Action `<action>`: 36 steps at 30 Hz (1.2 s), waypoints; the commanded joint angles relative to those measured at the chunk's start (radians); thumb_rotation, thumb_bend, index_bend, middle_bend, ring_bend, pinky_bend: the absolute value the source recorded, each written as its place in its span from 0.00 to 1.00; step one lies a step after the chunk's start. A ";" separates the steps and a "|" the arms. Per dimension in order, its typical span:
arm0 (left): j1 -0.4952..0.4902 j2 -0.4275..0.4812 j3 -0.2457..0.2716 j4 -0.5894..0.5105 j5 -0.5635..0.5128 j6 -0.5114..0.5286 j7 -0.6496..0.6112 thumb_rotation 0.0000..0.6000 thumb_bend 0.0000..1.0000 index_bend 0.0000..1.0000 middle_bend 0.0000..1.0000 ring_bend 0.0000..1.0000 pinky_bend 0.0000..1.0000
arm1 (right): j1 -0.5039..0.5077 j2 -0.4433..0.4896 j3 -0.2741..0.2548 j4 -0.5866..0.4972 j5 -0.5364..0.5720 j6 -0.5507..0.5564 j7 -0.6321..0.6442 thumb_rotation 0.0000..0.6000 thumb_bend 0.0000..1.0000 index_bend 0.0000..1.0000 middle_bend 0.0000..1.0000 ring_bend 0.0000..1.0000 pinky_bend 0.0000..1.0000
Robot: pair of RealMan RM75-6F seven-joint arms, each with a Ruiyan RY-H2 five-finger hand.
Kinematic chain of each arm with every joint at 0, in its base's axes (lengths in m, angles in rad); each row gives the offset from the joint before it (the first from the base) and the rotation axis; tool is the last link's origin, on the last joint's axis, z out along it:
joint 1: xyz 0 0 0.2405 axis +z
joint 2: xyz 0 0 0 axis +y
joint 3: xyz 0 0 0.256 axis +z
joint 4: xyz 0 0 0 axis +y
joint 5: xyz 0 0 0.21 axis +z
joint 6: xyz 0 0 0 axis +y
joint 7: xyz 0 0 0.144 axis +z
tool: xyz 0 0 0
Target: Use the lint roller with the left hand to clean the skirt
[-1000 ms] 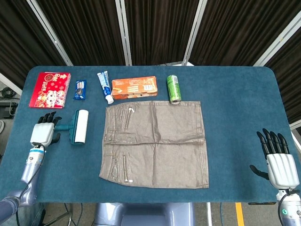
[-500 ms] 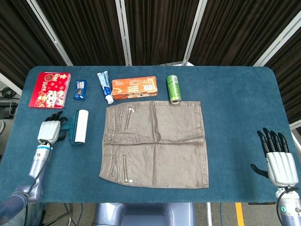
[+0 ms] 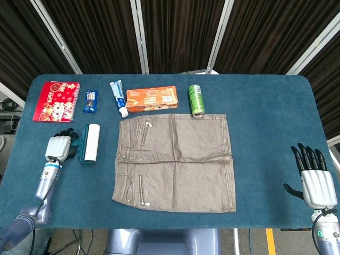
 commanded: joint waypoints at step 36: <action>-0.072 0.291 -0.032 -0.691 0.053 0.173 0.452 1.00 0.89 0.62 0.41 0.39 0.44 | 0.005 0.029 0.018 -0.022 0.057 -0.027 0.023 1.00 0.00 0.00 0.00 0.00 0.00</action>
